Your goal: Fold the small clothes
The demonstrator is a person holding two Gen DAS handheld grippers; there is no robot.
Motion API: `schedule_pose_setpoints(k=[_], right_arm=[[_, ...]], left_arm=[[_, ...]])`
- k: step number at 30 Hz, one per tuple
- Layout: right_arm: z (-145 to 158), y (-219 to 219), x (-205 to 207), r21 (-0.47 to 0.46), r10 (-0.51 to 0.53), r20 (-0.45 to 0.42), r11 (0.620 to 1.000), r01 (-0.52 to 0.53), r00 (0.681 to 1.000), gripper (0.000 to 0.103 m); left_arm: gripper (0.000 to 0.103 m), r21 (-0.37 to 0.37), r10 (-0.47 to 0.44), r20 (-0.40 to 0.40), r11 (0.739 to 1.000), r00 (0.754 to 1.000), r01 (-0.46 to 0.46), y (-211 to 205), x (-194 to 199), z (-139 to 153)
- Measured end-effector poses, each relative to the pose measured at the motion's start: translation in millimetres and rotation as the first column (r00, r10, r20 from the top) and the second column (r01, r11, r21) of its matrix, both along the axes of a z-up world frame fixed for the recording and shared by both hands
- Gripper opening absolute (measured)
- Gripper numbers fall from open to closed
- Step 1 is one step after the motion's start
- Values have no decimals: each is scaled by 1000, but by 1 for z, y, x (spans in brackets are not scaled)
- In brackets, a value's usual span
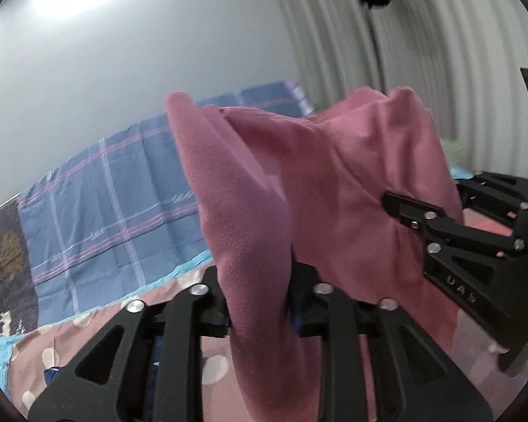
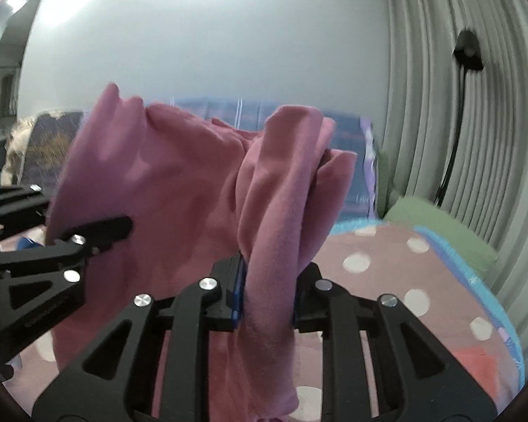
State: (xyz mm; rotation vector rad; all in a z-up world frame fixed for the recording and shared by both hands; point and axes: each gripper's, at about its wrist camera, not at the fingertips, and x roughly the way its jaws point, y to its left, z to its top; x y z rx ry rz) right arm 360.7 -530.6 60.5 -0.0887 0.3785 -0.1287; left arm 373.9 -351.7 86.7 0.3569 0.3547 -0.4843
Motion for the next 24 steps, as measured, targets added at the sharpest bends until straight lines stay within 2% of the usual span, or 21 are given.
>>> schedule_pose_setpoints(k=[1, 2, 4, 7, 9, 11, 13, 16, 18, 20, 22, 23, 24], right_arm=[[-14, -4, 16, -2, -18, -51, 1000, 18, 999, 37], [-33, -9, 32, -10, -51, -125, 999, 51, 991, 42], [-80, -17, 51, -46, -139, -245, 990, 132, 959, 43], [-141, -24, 49, -35, -98, -353, 995, 91, 930, 42], [-160, -26, 35, 2, -78, -331, 997, 83, 940, 43], [-161, -30, 24, 47, -71, -317, 995, 90, 946, 43], [-157, -34, 20, 58, -78, -329, 993, 102, 941, 43], [-153, -23, 3, 48, -67, -341, 995, 89, 938, 43], [-147, -18, -18, 47, -62, -347, 995, 84, 936, 43], [-138, -10, -48, 61, -65, -333, 994, 91, 940, 43], [-130, -8, -85, 125, -26, -309, 990, 68, 951, 44], [-127, -5, -103, 144, -9, -298, 988, 54, 954, 44], [-123, 1, -129, 146, 6, -288, 989, 38, 958, 47]], left_arm=[[50, 39, 39, -14, 999, 999, -38, -3, 14, -17], [50, 108, 103, -30, 989, 994, -99, -7, 29, -40], [50, 183, 146, -67, 974, 987, -131, -4, 43, -76], [50, 235, 119, -199, 969, 973, -70, 6, 45, -132], [47, 234, 72, -175, 972, 982, -30, 11, 28, -154], [39, 221, 64, -141, 975, 988, -32, 13, 13, -160], [39, 191, 77, -159, 981, 984, -46, 17, 8, -159], [38, 155, 52, -199, 988, 979, -21, 26, -7, -156], [39, 149, 33, -197, 989, 980, -3, 31, -12, -156], [41, 136, 26, -175, 991, 984, -2, 39, -37, -148], [47, 72, 11, -176, 997, 984, 2, 50, -67, -133], [53, 8, -21, -178, 1000, 984, 22, 61, -91, -121], [63, -32, -44, -169, 999, 985, 39, 69, -109, -113]])
